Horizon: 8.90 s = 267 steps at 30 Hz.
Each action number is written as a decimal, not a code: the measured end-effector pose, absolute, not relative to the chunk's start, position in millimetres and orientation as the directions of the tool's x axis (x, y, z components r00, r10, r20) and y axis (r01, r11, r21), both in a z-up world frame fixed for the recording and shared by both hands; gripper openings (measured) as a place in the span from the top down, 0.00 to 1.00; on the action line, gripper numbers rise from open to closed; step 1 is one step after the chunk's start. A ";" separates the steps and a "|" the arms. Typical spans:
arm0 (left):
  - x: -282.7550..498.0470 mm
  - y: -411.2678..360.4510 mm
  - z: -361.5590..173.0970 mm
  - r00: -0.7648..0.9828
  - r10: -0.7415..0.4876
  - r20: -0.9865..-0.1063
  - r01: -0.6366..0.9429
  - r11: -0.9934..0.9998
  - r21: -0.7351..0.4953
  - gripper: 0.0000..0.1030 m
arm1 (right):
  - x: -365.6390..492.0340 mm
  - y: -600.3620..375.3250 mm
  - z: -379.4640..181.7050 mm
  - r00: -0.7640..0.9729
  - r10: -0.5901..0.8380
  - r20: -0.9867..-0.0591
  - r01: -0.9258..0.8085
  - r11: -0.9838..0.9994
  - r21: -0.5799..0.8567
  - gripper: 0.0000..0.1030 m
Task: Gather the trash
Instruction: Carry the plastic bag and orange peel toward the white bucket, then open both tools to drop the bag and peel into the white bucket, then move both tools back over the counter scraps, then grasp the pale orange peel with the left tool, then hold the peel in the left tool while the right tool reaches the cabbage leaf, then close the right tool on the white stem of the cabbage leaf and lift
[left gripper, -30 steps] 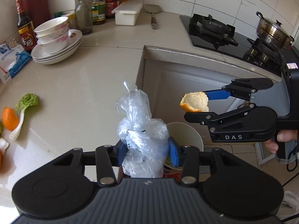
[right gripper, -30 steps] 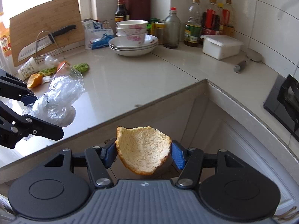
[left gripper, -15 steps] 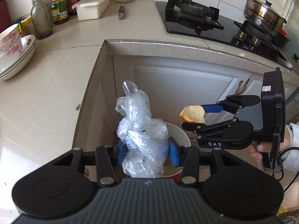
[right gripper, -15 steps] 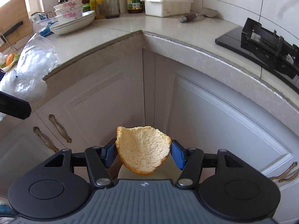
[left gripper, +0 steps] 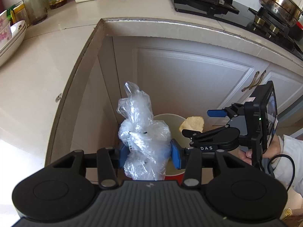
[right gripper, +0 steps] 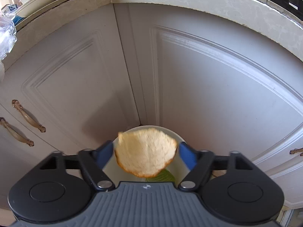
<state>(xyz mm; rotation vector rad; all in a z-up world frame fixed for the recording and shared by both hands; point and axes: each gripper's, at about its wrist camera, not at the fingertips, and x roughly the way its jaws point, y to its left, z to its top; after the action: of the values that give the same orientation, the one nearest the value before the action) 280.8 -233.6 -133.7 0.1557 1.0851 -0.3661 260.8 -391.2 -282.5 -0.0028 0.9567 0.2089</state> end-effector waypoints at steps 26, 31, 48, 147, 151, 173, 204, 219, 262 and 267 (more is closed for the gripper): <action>330.7 -302.0 -262.5 0.252 -0.214 -0.944 0.357 0.927 -0.115 0.56 | 193.3 -420.4 -250.2 0.621 0.029 -0.783 -0.028 0.999 0.015 0.04; 339.3 -315.9 -302.4 0.214 -0.195 -0.957 0.371 0.923 -0.105 0.54 | 174.3 -425.9 -246.3 0.625 0.008 -0.781 0.004 1.000 0.014 0.03; 327.1 -331.4 -314.1 0.317 -0.180 -0.931 0.452 0.892 -0.018 0.16 | 151.8 -439.4 -239.5 0.635 -0.042 -0.772 0.070 0.998 0.004 0.00; 209.5 160.3 -100.6 0.659 0.165 -0.733 -0.292 0.955 -0.048 0.44 | 284.7 -24.8 -92.6 0.425 0.539 -0.727 -0.840 0.534 -0.095 0.00; 202.7 162.1 -93.0 0.665 0.152 -0.731 -0.291 0.955 -0.066 0.45 | 294.1 -5.2 -92.8 0.414 0.559 -0.718 -0.852 0.516 -0.090 0.00; 188.5 169.1 -76.8 0.677 0.144 -0.722 -0.310 0.945 -0.102 0.45 | 296.3 71.6 -110.9 0.375 0.625 -0.684 -0.918 0.351 -0.182 0.18; 189.9 167.5 -72.8 0.685 0.119 -0.719 -0.281 0.953 -0.110 0.45 | 298.1 44.3 -122.4 0.309 0.593 -0.744 -0.872 0.489 0.027 0.22; 189.7 170.6 -76.9 0.678 0.113 -0.726 -0.290 0.949 -0.122 0.45 | 302.8 47.5 -118.1 0.390 0.555 -0.735 -0.819 0.574 -0.001 0.54; 198.4 153.9 -82.0 0.673 0.038 -0.739 -0.224 0.962 -0.155 0.45 | 312.5 26.9 -108.5 0.520 0.477 -0.708 -0.717 0.694 -0.060 0.85; 200.4 148.9 -80.7 0.673 0.023 -0.740 -0.204 0.966 -0.156 0.45 | 309.1 18.4 -101.8 0.511 0.502 -0.698 -0.732 0.680 -0.047 0.91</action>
<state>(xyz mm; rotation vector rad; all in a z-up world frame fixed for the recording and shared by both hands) 200.4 148.9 -80.7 -0.2346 0.8249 0.1292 309.1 18.4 -101.8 -0.3588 0.7096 0.7618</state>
